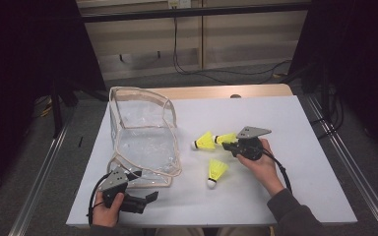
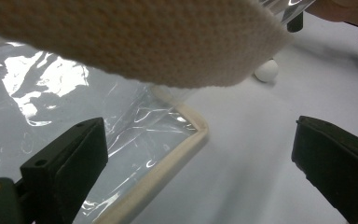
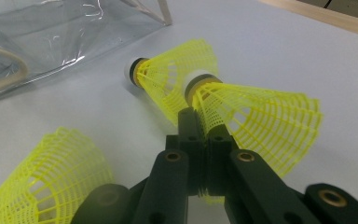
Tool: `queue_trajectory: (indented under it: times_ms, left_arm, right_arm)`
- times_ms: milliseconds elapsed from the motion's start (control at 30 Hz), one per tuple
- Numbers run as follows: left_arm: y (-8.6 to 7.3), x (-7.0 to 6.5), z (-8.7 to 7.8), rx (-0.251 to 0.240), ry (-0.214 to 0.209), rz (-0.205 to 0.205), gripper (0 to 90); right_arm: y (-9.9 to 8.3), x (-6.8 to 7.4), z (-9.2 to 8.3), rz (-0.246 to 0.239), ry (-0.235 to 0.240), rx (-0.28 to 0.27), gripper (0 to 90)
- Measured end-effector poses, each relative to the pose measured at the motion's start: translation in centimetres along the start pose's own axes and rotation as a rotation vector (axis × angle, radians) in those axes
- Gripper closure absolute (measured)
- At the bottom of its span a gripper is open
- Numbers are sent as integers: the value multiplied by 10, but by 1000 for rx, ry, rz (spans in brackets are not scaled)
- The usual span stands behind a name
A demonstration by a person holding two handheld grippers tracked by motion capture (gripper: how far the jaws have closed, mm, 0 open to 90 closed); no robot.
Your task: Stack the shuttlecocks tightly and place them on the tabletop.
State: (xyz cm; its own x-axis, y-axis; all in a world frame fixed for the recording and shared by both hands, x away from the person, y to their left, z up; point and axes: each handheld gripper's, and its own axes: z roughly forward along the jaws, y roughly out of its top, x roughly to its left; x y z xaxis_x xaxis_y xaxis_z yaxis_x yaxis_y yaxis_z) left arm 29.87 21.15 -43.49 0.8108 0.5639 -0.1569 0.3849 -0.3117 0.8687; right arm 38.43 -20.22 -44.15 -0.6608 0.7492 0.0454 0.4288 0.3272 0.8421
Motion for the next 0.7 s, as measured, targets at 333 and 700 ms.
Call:
queue_trajectory:
  times_ms: [333,700]
  left_arm:
    - [0,0,0,1,0,1,32]
    - [0,0,0,0,0,0,32]
  right_arm:
    - [2,3,4,-8,11,5,885]
    - [3,6,4,-17,23,7,885]
